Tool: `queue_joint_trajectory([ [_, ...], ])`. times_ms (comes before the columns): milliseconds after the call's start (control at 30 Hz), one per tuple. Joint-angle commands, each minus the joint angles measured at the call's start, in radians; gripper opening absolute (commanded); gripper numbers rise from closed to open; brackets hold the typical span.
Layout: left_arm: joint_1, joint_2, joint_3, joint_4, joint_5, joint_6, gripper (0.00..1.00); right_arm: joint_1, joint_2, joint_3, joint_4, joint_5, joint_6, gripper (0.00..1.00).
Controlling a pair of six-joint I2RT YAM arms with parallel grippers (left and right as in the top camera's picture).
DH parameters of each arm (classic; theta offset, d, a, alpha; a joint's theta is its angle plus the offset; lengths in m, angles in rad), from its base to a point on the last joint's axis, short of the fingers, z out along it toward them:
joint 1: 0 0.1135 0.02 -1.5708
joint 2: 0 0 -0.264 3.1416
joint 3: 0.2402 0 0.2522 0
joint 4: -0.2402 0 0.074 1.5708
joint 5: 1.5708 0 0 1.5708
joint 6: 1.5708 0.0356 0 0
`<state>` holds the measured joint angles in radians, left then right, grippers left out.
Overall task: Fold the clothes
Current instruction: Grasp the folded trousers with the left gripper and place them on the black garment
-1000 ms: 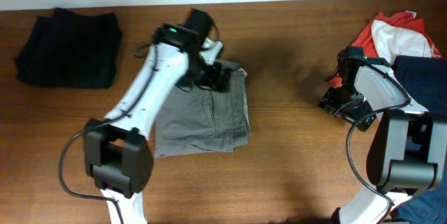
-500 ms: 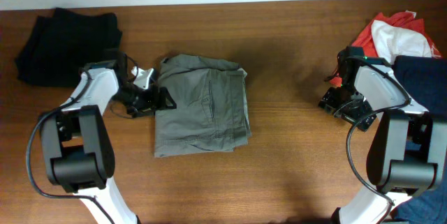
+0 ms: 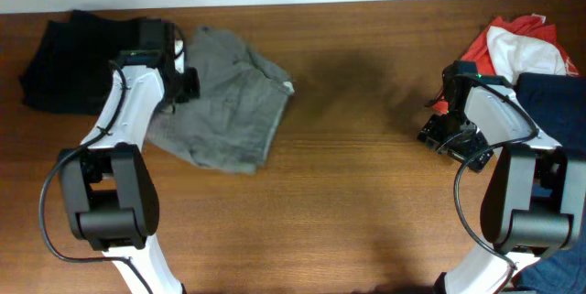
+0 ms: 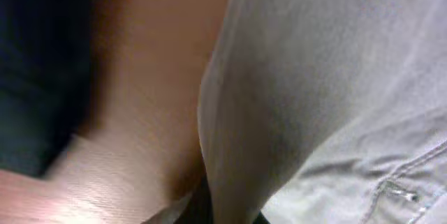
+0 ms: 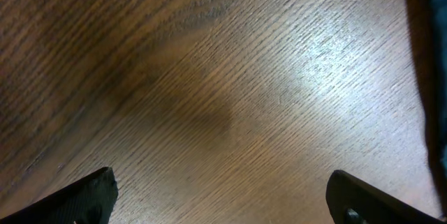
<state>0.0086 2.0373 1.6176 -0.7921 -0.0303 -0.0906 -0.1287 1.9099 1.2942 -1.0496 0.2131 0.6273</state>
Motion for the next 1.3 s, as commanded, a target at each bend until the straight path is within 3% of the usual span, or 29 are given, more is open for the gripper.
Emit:
queue_joint_trajectory([
  [0,0.015,-0.005,0.05,0.114,-0.18,0.02,0.01,-0.003,-0.023,0.014,0.0,0.02,0.006,0.98],
  [333,0.158,-0.005,0.151,0.415,-0.203,-0.08,0.01,-0.003,-0.023,0.014,0.0,0.02,0.006,0.99],
  [667,0.158,-0.063,0.212,0.41,-0.204,-0.081,0.01,-0.003,-0.023,0.014,0.0,0.02,0.006,0.98],
  [800,0.171,-0.063,0.212,0.437,-0.382,-0.08,0.02,-0.003,-0.023,0.014,0.0,0.02,0.006,0.99],
  [900,0.225,-0.027,0.212,0.454,-0.377,-0.079,0.01,-0.003,-0.023,0.014,0.0,0.02,0.006,0.99],
  [1000,0.248,0.043,0.212,0.491,-0.375,-0.004,0.01,-0.003,-0.023,0.014,0.0,0.02,0.006,0.99],
  [1067,0.261,0.102,0.212,0.568,-0.374,0.127,0.01,-0.003,-0.023,0.014,0.0,0.02,0.006,0.99],
  [1267,0.364,0.205,0.212,0.724,-0.375,0.25,0.07,-0.003,-0.023,0.014,0.0,0.02,0.006,0.98],
])
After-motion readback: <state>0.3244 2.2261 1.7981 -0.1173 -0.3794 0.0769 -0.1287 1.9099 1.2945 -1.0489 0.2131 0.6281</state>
